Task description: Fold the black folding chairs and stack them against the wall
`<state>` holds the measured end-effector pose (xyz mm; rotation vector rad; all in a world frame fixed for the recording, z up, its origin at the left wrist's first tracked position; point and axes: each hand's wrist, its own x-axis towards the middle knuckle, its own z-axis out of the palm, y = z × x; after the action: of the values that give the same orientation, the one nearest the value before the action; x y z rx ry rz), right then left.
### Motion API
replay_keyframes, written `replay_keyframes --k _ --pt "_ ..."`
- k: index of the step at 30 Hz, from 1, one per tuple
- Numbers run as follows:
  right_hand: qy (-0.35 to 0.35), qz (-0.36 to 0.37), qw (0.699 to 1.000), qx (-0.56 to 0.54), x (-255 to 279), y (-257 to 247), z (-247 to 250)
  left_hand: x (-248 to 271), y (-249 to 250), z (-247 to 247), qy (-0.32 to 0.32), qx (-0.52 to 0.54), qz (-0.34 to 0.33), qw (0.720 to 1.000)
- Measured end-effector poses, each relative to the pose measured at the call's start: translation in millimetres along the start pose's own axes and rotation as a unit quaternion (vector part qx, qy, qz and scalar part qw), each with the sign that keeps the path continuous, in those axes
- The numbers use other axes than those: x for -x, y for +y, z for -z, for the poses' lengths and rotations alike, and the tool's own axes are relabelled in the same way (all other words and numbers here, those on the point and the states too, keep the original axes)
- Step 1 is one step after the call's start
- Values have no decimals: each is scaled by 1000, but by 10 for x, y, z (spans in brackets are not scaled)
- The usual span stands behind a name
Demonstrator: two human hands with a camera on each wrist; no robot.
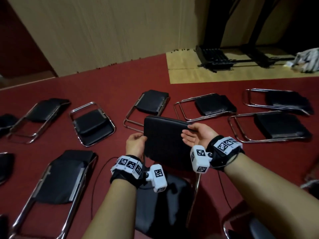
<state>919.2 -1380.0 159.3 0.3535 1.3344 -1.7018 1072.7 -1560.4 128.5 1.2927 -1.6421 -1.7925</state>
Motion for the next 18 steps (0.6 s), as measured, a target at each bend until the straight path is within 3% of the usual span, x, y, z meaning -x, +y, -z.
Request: replay_keyframes --k 4,11,15,18 --pt "6 -6 998 64 -348 -331 -43 -258 51 -227 26 40 13 999" --pt "-25 -17 992 122 -1463 -945 111 -739 62 -922 80 85 70 991" --pt "-48 -38 974 217 -2076 -1194 163 -1000 17 -1299 200 56 96 973" --pt "-53 -45 953 296 -2463 -1282 226 -1177 -116 -1487 246 -41 121 961"
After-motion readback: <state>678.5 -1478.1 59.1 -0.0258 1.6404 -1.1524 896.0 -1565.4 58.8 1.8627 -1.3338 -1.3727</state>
